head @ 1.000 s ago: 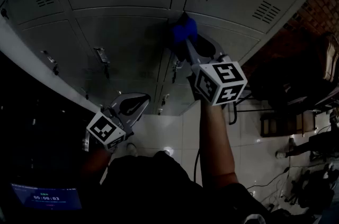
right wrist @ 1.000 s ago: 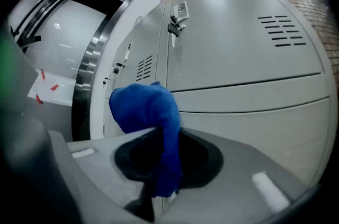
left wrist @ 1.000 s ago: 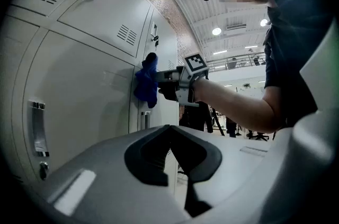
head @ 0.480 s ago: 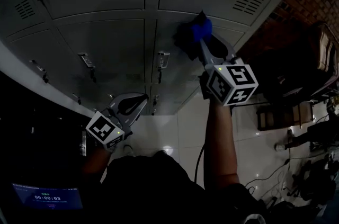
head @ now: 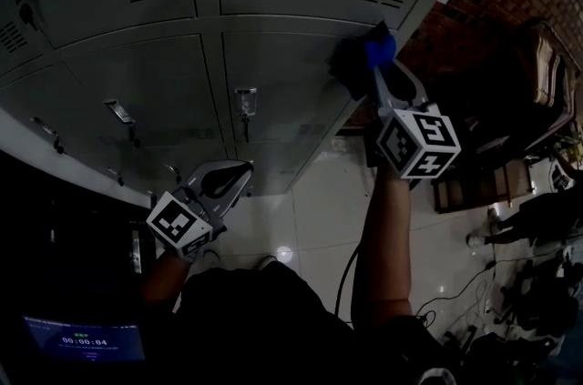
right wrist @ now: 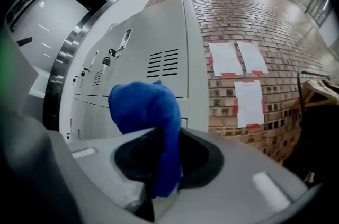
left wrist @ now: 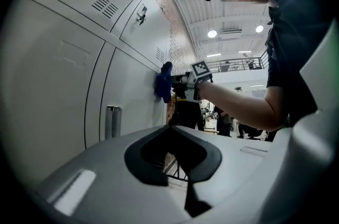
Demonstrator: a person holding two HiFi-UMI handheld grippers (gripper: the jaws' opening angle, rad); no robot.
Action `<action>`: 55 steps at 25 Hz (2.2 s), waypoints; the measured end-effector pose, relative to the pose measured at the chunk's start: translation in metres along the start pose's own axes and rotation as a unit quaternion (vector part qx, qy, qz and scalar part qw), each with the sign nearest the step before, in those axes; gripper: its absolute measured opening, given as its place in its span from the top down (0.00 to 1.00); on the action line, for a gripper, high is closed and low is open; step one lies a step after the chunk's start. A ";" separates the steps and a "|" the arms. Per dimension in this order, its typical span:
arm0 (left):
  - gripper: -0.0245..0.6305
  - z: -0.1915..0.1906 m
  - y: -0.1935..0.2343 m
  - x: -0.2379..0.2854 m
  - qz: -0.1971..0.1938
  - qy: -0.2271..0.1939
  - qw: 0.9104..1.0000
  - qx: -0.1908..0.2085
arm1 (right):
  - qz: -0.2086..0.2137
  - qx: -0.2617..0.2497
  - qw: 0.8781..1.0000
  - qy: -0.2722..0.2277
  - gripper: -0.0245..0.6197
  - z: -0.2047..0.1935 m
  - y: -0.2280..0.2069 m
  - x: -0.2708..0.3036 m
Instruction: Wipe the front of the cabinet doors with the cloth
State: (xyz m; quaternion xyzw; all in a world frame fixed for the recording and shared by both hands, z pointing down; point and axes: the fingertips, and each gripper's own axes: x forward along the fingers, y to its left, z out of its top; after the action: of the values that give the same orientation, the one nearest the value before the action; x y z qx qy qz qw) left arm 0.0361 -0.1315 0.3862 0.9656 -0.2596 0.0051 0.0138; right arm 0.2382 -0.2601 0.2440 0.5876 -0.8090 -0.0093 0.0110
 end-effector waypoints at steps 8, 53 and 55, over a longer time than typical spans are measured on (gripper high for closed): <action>0.96 -0.001 -0.012 0.011 -0.012 0.003 1.000 -0.002 | -0.071 0.000 0.997 -0.010 0.85 -0.007 -0.050 -0.022; 0.96 -0.016 0.034 -0.077 0.038 0.007 0.999 -0.026 | 0.052 -0.002 0.997 0.051 0.85 -0.065 0.112 0.036; 0.96 -0.016 0.030 -0.069 0.031 0.007 0.999 -0.024 | 0.038 0.002 0.998 0.051 0.85 -0.066 0.094 0.030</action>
State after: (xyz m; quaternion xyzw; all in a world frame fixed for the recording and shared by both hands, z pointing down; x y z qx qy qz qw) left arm -0.0391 -0.1222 0.4019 0.9564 -0.2894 0.0056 0.0386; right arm 0.1414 -0.2599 0.3130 0.5563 -0.8291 0.0229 0.0513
